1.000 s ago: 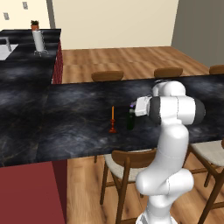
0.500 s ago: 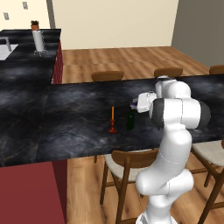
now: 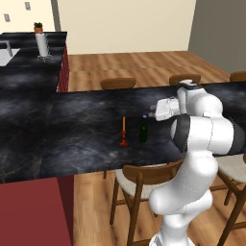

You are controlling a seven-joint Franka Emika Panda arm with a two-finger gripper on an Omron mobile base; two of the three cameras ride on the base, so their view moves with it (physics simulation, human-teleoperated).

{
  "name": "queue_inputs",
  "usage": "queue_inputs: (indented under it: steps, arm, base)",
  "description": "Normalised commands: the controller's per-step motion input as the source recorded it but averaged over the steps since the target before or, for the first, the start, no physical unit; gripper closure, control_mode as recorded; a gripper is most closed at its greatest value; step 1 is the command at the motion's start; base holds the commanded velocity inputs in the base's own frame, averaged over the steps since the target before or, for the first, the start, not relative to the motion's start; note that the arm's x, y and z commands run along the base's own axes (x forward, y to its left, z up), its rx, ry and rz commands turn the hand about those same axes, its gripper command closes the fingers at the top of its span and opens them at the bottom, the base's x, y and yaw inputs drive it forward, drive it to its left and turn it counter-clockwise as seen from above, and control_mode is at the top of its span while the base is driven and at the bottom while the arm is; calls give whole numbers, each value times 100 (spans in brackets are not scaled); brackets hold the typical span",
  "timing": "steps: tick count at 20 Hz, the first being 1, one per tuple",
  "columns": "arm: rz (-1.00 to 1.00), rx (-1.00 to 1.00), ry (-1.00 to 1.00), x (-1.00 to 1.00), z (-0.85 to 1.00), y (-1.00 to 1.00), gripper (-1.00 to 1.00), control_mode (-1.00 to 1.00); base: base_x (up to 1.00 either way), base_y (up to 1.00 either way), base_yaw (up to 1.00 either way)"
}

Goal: Get the candle and the beer from the cabinet and move them to the dining counter.

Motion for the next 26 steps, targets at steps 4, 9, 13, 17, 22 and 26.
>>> queue_inputs:
  steps: [4,9,13,17,22,26]
  arm:
    - [-15,-2,3,-69,34,0,-100,-100]
    - [-20,-1,3,-85,20,0,-100,-100]
    - [-26,-2,5,-80,13,0,-100,-100]
    - [-29,-1,8,-63,35,1,-100,-100]
    - [-26,-1,11,-67,41,0,-100,-100]
    - [-23,-2,11,-72,34,0,-100,-100]
  base:
    - [0,0,0]
    - [0,0,0]
    - [0,0,0]
    - [0,0,0]
    - [0,0,0]
    - [0,0,0]
